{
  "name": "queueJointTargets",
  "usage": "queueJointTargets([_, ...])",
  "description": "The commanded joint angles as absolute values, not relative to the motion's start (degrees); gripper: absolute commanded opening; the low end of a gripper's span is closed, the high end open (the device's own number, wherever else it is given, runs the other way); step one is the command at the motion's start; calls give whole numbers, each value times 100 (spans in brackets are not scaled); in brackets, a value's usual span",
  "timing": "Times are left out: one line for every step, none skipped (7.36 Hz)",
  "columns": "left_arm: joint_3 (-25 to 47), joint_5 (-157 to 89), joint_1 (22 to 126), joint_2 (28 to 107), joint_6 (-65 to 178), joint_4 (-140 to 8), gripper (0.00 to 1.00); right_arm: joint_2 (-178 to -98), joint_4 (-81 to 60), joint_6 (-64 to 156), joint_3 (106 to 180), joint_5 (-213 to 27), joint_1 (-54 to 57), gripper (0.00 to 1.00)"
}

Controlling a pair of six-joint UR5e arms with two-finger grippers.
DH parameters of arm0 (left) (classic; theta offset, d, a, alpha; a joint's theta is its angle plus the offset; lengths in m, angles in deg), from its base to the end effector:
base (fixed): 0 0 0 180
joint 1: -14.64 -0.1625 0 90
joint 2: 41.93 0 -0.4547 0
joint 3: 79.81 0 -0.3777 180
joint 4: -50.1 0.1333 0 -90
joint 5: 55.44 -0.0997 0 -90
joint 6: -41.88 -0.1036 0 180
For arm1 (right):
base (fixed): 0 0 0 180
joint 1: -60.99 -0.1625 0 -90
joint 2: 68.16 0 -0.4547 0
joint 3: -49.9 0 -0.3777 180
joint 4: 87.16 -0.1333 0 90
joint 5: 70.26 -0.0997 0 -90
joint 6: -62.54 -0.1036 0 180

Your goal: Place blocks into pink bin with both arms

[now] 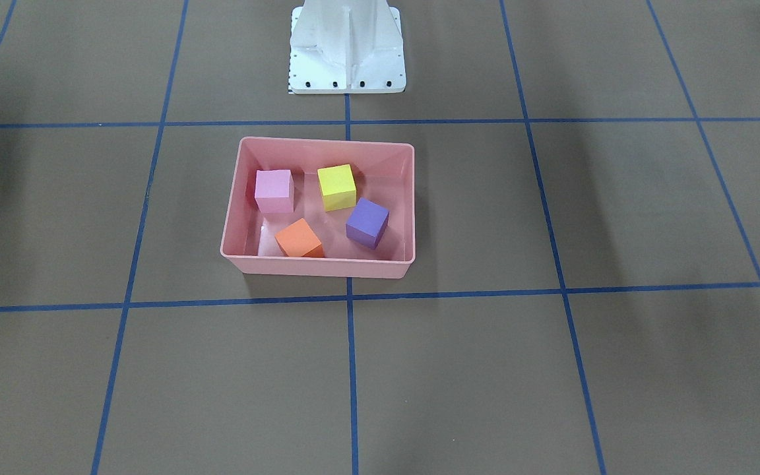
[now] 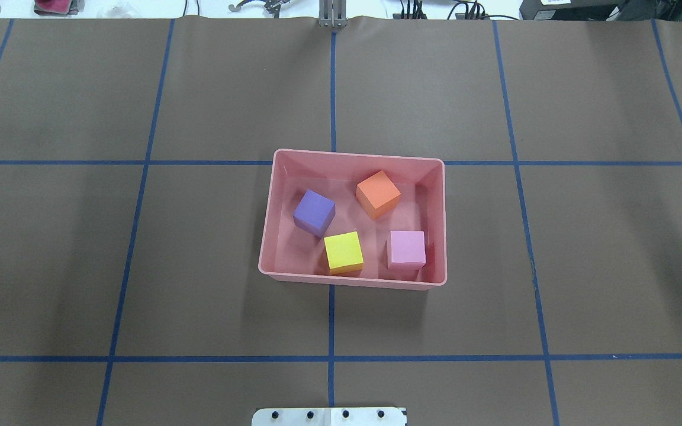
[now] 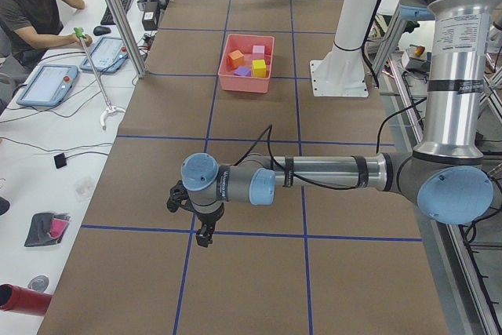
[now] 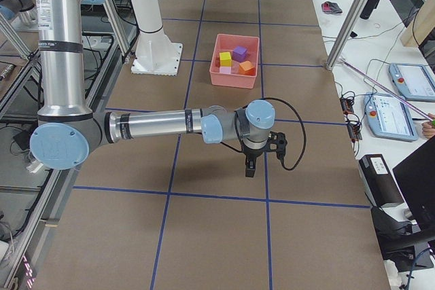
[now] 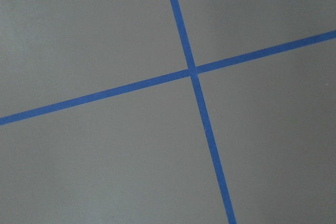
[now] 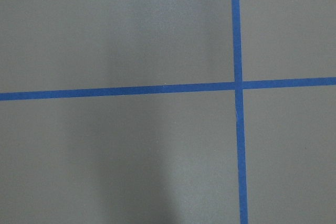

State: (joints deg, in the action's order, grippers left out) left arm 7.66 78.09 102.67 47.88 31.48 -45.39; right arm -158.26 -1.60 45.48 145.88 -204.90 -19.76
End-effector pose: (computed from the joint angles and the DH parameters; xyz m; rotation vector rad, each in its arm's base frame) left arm -0.0454 -0.4808 0.7053 0.1019 0.7558 0.2237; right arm -0.0184 -0.4896 0.6332 -0.0104 -0.7954 0.0589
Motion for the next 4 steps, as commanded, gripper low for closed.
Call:
queueJointTargets([633,7807,10297,4772,3160,-4518,99,-15850,-156,4540,14579,-20490,-1978,100])
queueJointTargets([632,7824,10332,4780,3439,-4517,99,-15851,-156,4549,14527,-20482,-1978,100])
queueJointTargets([632,8094,10393,4780,3850,-4526,99,-15851,-156,4540,14518,-20482,-1978,100])
queueJointTargets([650,8175,10403,4780,3872,-4535,99,-15851,-156,4505,14518,-20490,-1978,100])
